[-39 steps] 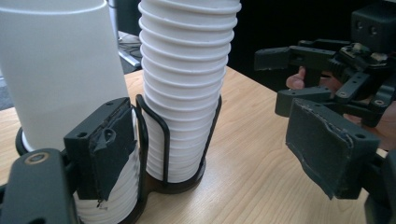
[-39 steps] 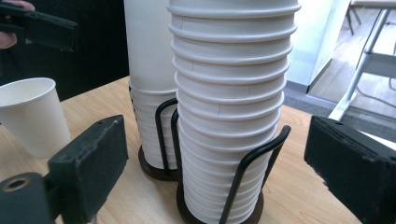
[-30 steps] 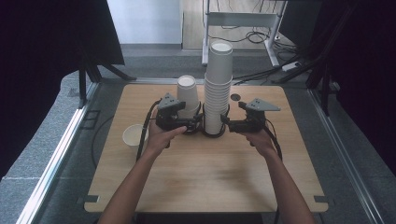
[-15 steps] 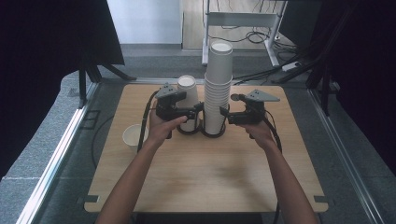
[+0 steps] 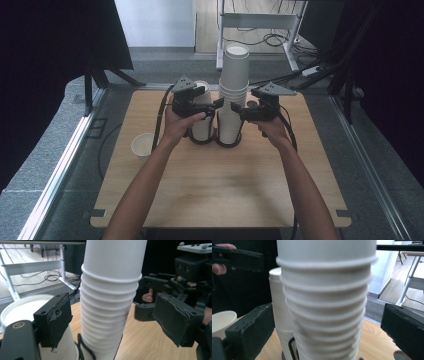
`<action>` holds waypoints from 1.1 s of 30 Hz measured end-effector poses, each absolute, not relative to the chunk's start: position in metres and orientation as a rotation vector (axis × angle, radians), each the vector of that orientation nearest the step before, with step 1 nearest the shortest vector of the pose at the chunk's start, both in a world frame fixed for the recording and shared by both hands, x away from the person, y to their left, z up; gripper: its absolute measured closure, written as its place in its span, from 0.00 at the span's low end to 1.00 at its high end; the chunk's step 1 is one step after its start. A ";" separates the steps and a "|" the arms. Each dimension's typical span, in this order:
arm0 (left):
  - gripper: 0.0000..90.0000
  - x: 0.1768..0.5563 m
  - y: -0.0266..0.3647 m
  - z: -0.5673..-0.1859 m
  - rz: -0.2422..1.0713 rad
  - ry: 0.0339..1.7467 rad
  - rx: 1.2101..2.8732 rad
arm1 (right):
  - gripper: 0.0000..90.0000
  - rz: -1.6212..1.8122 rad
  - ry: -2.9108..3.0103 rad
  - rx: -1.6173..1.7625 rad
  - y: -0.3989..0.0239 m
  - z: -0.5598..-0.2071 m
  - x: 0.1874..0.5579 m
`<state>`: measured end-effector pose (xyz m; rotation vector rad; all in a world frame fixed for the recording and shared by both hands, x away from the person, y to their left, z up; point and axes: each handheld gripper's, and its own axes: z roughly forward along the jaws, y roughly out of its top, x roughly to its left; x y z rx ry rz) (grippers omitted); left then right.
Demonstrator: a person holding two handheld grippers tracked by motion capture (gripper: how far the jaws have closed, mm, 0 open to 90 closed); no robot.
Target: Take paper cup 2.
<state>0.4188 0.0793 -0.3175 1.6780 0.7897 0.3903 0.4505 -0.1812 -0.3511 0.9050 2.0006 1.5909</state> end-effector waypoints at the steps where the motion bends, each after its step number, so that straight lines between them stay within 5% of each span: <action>1: 0.17 0.420 0.078 -0.316 0.393 0.792 1.679 | 0.00 1.600 2.001 0.896 -0.179 -0.349 0.452; 23: 0.16 0.444 0.070 -0.298 0.411 0.789 1.667 | 0.03 1.592 2.007 0.914 -0.161 -0.337 0.469; 33: 0.09 0.458 0.055 -0.292 0.406 0.781 1.678 | 0.04 1.589 2.030 0.890 -0.162 -0.338 0.469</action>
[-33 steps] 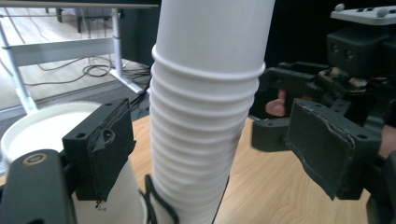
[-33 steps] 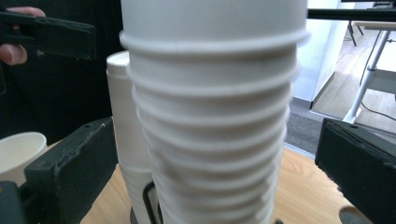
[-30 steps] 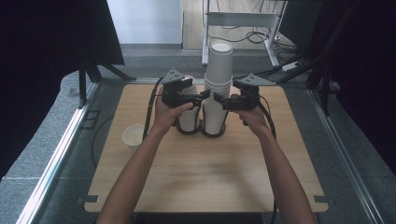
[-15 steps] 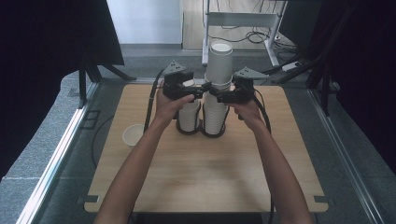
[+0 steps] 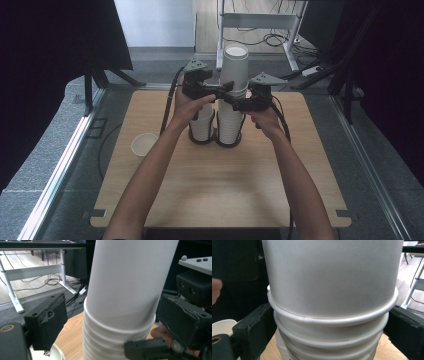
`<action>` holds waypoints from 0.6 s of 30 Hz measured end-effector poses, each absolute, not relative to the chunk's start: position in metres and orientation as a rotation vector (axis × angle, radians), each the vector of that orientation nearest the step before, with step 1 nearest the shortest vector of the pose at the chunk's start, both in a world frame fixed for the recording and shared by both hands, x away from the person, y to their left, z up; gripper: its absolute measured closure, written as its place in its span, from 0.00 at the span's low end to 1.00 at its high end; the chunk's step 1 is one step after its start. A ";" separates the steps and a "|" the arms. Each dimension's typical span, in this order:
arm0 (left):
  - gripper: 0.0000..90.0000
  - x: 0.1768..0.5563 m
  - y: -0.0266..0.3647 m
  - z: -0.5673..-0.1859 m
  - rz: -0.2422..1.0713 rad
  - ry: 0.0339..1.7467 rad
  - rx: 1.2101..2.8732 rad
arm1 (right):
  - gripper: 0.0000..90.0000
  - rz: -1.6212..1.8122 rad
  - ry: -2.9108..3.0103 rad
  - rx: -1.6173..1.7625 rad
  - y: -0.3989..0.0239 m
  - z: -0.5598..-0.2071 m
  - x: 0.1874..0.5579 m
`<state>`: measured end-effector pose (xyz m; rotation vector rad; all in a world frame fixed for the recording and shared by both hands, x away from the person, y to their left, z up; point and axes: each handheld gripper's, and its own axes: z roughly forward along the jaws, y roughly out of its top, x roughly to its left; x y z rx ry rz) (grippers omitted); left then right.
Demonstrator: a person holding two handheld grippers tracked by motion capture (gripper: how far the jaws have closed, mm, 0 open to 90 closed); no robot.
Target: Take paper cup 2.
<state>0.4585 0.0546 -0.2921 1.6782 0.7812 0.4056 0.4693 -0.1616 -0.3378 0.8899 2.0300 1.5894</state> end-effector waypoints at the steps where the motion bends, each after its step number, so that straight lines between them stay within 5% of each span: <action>1: 0.09 0.460 0.053 -0.291 0.407 0.776 1.680 | 0.04 1.589 2.032 0.889 -0.162 -0.338 0.469; 18: 0.03 0.477 0.019 -0.285 0.468 0.754 1.762 | 0.04 1.577 2.043 0.874 -0.162 -0.337 0.469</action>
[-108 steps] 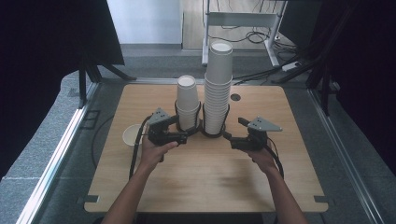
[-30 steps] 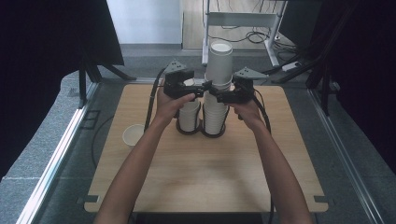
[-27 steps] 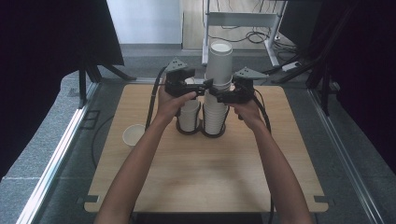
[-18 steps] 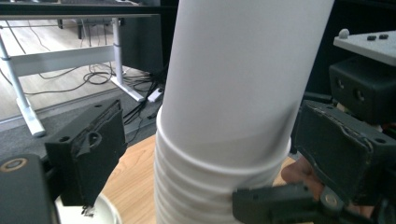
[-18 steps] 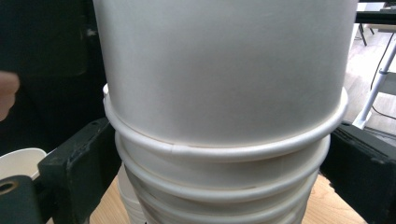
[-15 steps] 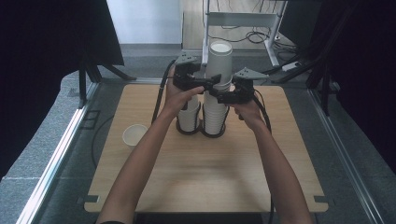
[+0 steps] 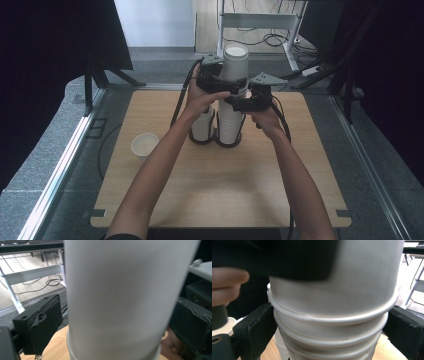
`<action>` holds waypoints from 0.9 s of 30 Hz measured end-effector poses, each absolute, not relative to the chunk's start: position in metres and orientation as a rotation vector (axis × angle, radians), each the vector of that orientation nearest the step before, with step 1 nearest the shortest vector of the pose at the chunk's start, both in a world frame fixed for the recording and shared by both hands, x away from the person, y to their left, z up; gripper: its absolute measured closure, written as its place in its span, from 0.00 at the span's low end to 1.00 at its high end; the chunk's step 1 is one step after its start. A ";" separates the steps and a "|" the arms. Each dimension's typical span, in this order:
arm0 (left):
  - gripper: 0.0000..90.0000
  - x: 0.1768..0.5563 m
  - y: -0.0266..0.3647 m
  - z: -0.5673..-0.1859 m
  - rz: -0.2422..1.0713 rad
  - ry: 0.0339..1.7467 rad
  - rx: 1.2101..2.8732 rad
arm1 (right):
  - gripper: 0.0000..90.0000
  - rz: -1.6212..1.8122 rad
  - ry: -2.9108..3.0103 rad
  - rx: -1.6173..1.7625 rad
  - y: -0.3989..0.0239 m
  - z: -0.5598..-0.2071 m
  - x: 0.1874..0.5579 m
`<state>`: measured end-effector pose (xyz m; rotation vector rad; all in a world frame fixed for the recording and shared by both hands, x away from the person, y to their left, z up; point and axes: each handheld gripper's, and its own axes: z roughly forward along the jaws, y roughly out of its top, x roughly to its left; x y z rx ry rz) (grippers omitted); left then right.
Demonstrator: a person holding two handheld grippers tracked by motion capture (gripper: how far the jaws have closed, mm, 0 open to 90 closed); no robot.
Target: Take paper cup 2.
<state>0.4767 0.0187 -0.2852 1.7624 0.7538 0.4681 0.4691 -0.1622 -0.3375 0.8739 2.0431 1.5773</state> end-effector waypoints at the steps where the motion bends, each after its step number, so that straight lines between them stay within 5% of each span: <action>1: 0.03 0.477 0.017 -0.286 0.474 0.756 1.760 | 0.04 1.577 2.042 0.875 -0.162 -0.337 0.469; 8: 0.13 0.480 0.012 -0.288 0.472 0.767 1.730 | 0.04 1.576 2.041 0.872 -0.163 -0.338 0.470; 27: 0.16 0.473 0.020 -0.243 0.506 0.724 1.597 | 0.05 1.551 2.045 0.874 -0.165 -0.338 0.470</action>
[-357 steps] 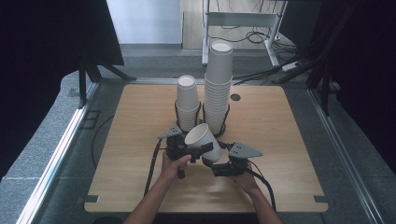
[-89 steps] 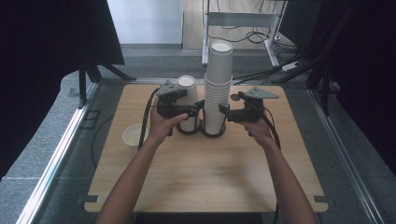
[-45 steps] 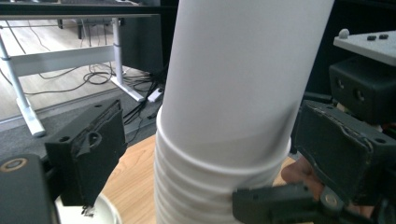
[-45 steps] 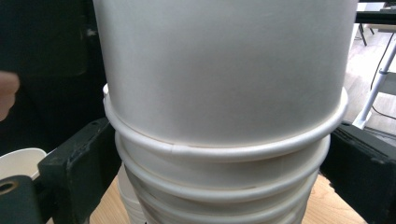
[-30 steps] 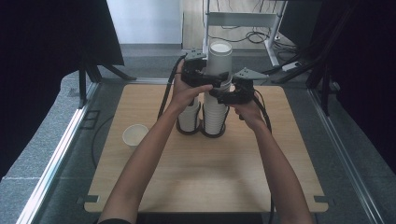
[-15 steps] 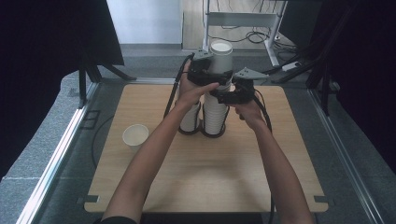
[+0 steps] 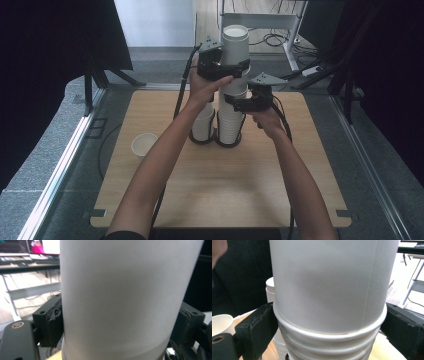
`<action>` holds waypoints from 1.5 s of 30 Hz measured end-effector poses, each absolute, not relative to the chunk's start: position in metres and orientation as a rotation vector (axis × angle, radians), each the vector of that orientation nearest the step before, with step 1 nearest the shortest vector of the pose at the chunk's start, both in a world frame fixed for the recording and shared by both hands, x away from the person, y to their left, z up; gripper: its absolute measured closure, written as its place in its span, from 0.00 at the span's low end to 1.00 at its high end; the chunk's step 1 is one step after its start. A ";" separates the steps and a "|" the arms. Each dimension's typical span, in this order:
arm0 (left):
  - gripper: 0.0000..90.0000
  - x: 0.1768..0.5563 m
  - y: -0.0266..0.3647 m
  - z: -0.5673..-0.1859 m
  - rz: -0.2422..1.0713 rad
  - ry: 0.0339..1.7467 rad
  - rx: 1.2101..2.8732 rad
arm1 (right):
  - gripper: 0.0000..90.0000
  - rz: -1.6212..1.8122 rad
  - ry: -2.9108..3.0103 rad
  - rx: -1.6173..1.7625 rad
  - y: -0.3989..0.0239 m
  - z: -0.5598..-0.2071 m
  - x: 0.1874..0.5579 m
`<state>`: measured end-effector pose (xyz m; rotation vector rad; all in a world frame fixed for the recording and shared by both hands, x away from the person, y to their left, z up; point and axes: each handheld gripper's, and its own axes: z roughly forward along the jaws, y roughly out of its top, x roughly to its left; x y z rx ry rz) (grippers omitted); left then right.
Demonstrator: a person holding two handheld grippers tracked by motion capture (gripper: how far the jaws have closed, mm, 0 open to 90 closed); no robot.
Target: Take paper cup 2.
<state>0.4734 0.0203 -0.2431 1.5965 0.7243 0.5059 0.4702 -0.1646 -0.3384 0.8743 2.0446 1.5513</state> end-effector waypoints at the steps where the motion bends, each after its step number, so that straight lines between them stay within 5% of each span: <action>1: 0.16 0.473 0.021 -0.240 0.503 0.718 1.589 | 0.05 1.551 2.044 0.876 -0.165 -0.338 0.470; 17: 0.17 0.445 0.037 -0.199 0.482 0.619 1.480 | 0.06 1.546 2.051 0.866 -0.165 -0.337 0.471; 45: 0.17 0.400 0.088 -0.223 0.462 0.600 1.462 | 0.07 1.531 2.048 0.874 -0.166 -0.336 0.467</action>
